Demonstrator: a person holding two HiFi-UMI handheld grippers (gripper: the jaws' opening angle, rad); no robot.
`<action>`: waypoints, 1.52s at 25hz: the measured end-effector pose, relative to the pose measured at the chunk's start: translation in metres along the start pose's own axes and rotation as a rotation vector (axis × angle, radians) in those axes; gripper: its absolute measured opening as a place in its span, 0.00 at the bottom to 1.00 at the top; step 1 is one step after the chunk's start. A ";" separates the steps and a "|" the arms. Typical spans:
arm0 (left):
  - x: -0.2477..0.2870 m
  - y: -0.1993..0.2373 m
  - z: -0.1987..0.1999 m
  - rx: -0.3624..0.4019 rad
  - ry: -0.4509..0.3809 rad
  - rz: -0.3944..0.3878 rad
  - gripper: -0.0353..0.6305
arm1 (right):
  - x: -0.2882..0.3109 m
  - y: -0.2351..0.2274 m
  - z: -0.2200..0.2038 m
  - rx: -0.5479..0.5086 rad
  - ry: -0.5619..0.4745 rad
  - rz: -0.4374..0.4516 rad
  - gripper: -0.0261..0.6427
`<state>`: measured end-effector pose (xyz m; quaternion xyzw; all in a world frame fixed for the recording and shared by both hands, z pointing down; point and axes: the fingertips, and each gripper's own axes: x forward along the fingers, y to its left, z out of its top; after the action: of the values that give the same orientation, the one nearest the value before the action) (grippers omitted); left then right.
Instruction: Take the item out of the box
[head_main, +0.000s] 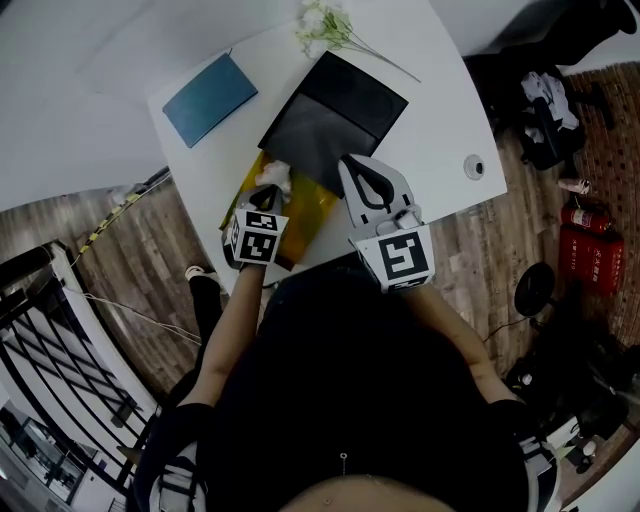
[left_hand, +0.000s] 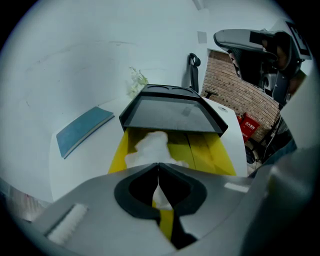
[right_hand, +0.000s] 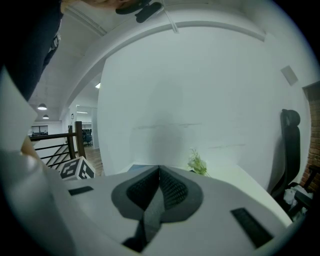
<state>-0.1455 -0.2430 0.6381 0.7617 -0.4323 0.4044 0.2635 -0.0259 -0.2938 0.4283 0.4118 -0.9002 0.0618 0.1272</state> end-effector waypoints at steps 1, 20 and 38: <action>-0.001 0.000 0.000 -0.001 0.000 0.001 0.07 | 0.000 0.000 0.000 -0.001 -0.001 0.002 0.06; -0.035 -0.008 0.012 0.003 -0.095 0.085 0.07 | -0.018 0.005 0.004 0.016 -0.053 0.023 0.06; -0.108 -0.007 0.034 -0.031 -0.287 0.229 0.07 | -0.027 0.036 0.026 -0.035 -0.114 0.100 0.06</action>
<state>-0.1584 -0.2167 0.5290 0.7532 -0.5556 0.3122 0.1627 -0.0406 -0.2564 0.3959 0.3670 -0.9264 0.0287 0.0794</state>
